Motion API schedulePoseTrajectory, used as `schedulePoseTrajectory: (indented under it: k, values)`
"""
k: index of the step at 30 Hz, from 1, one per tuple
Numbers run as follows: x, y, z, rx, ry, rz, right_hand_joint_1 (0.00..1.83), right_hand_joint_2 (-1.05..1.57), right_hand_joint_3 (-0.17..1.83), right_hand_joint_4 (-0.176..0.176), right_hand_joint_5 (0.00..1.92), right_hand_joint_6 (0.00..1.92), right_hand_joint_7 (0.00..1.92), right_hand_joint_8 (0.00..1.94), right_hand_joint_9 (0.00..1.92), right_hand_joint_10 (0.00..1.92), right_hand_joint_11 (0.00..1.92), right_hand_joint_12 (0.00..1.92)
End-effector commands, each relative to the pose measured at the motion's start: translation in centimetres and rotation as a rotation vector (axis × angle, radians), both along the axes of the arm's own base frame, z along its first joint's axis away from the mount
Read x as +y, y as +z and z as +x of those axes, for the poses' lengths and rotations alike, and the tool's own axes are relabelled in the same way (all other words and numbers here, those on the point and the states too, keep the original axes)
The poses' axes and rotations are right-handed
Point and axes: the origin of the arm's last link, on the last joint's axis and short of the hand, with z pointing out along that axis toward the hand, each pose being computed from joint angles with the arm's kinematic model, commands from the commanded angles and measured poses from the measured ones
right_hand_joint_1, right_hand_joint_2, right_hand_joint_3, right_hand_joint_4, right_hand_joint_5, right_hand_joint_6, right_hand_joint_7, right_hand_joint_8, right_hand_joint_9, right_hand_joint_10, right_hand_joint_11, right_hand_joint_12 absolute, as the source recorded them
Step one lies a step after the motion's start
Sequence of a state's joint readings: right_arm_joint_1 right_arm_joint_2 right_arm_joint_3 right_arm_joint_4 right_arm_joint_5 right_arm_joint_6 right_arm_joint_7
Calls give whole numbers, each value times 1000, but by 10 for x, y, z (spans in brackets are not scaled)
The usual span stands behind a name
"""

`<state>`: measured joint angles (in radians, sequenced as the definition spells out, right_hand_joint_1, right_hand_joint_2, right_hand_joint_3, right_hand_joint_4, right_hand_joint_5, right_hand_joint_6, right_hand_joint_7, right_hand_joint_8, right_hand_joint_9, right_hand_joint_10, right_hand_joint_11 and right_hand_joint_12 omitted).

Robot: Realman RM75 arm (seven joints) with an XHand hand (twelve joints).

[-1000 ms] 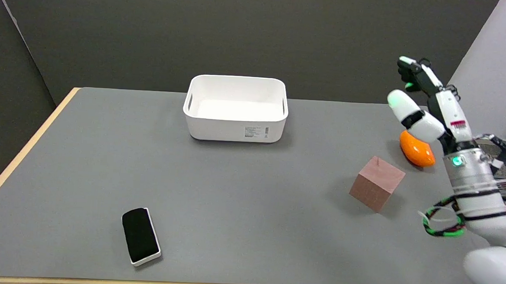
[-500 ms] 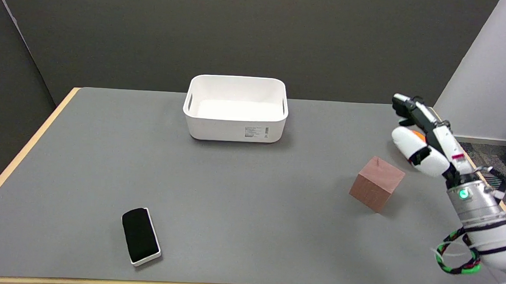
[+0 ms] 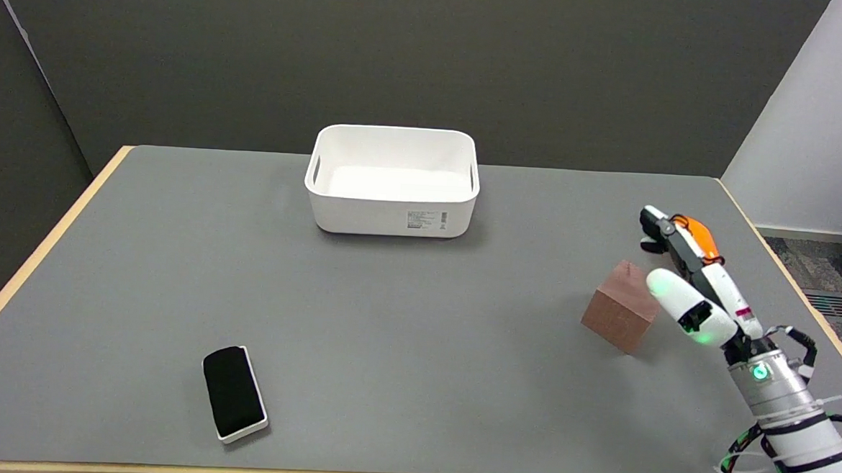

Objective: Pick up wooden cube.

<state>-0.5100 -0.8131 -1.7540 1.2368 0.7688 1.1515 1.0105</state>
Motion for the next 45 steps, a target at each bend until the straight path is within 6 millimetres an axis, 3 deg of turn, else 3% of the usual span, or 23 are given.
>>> schedulePoseTrajectory:
  k: [1, 8, 11, 13, 15, 18, 28, 32, 35, 36, 39, 45]
  values:
    - [6, 4, -42, -68, -93, 23, 145, 493, 892, -88, 69, 289, 82, 351, 5, 542, -1, 970]
    - [-4, 16, -34, -47, -52, -5, 146, 494, 893, -86, 68, 302, 84, 357, 7, 543, -1, 971]
    - [-8, 21, -28, -35, -31, -9, 166, 569, 747, -82, 76, 301, 124, 297, 0, 585, -1, 970]
    - [-10, 24, -23, -27, -10, -13, 152, 498, 880, -80, 70, 319, 97, 367, 6, 570, -1, 973]
    - [-10, 26, -19, -23, 5, -19, 167, 568, 752, -80, 82, 303, 131, 299, 0, 598, -1, 971]
    - [-8, 30, -18, -17, 9, -32, 166, 553, 796, -72, 82, 310, 136, 321, -1, 637, -1, 995]
    - [-3, 59, -47, -59, -84, -148, 173, 551, 790, -69, 85, 315, 137, 320, -1, 650, -1, 988]
    - [-5, 69, -64, -136, -106, -179, 173, 576, 746, -70, 99, 304, 143, 287, -1, 597, -1, 836]
    - [-10, 69, -69, -166, -103, -174, 151, 546, 853, -66, 73, 339, 97, 319, -1, 459, -1, 450]
    - [-10, 69, -69, -166, -103, -174, 150, 548, 854, -66, 74, 339, 94, 317, -1, 447, -1, 423]
    - [-14, 68, -70, -165, -107, -169, 149, 502, 894, -101, 63, 365, 60, 310, 17, 312, -1, 274]
    - [-18, 65, -69, -169, -103, -158, 154, 503, 897, -166, 55, 370, 57, 259, 17, 312, -1, 286]
